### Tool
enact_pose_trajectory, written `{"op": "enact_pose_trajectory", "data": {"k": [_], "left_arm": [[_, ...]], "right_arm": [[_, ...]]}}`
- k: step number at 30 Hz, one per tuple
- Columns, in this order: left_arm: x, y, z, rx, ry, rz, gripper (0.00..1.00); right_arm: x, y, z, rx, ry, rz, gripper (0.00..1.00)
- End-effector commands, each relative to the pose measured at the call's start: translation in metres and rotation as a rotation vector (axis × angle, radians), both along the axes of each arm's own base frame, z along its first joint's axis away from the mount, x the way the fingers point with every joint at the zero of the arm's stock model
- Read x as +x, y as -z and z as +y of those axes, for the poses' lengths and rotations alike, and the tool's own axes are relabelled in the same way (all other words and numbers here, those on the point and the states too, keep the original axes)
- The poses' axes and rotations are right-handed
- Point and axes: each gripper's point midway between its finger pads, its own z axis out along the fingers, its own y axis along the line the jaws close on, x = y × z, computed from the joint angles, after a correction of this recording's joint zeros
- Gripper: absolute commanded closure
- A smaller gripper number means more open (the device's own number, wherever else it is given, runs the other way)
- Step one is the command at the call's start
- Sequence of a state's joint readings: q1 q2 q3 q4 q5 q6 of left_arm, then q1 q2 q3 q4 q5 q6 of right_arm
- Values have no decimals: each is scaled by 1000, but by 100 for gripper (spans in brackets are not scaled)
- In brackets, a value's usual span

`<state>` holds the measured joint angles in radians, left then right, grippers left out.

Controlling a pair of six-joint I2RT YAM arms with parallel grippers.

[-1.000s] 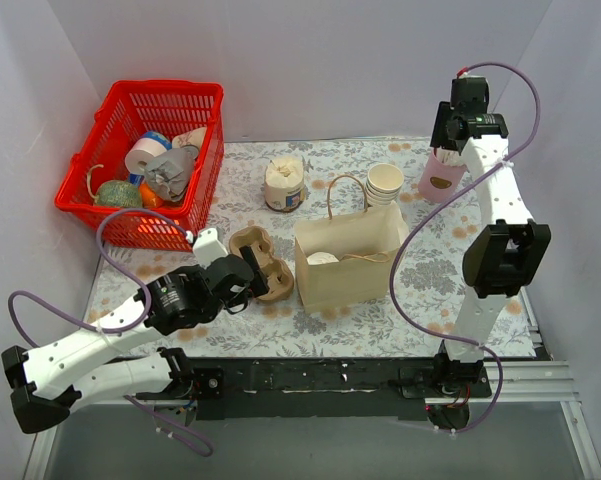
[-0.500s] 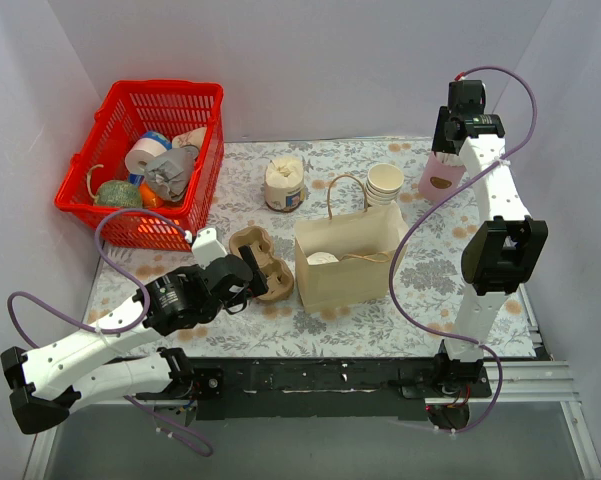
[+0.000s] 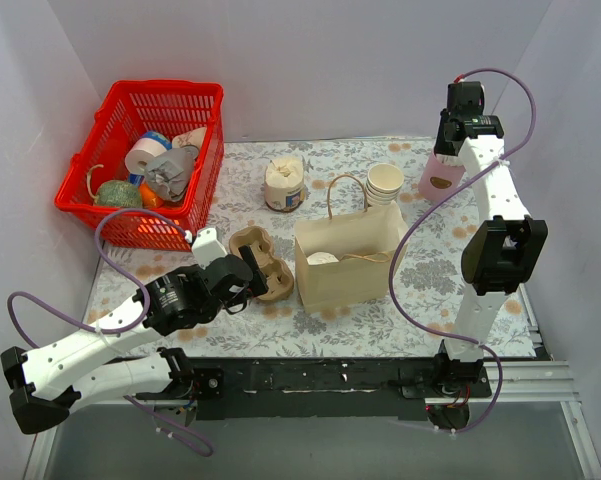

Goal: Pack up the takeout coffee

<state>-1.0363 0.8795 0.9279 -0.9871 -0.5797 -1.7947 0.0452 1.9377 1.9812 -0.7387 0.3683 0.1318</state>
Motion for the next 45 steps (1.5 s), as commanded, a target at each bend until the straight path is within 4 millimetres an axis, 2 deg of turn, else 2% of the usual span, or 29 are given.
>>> {"op": "enact_pose_trajectory", "data": {"k": [1, 9, 16, 18, 22, 23, 28, 32, 34, 35, 37, 38, 40, 41, 43, 45], "left_arm": [[3, -9, 2, -2, -2, -28, 2], [5, -14, 3, -6, -9, -40, 2], [4, -12, 3, -9, -9, -36, 2], [4, -12, 2, -10, -8, -36, 2], [5, -14, 1, -15, -8, -40, 2], [5, -15, 1, -20, -6, -41, 2], [4, -17, 2, -31, -11, -44, 2], [4, -20, 2, -48, -10, -54, 2], [5, -23, 1, -58, -11, -61, 2], [5, -24, 2, -57, -12, -65, 2], [5, -26, 1, -65, -12, -69, 2], [6, -28, 1, -72, -15, -75, 2], [7, -31, 0, -80, -10, -86, 2], [7, -32, 0, -82, -11, -88, 2], [8, -34, -1, -90, -8, -97, 2], [8, -35, -1, -92, -7, -99, 2]], "right_arm": [[0, -4, -5, -4, 24, -14, 62], [-3, -6, -10, -17, 52, -9, 68], [-5, 0, -8, -7, 50, 14, 72], [-5, 0, -8, -7, 50, 15, 76], [-4, -11, -6, 4, 47, -18, 92], [-4, -19, -6, 9, 47, -37, 99], [-4, -51, -6, 23, 57, -122, 99], [-15, -89, -6, 38, 68, -211, 99], [-21, -100, -6, 45, 73, -234, 99], [-29, -110, -5, 53, 67, -256, 99], [-37, -115, -1, 79, 55, -266, 99], [-47, -130, 1, 91, 50, -301, 99], [-56, -144, 8, 129, 20, -343, 99], [-67, -156, 11, 143, 4, -377, 99], [-75, -177, 25, 190, -65, -445, 99], [-91, -204, 36, 227, -131, -520, 99]]}}
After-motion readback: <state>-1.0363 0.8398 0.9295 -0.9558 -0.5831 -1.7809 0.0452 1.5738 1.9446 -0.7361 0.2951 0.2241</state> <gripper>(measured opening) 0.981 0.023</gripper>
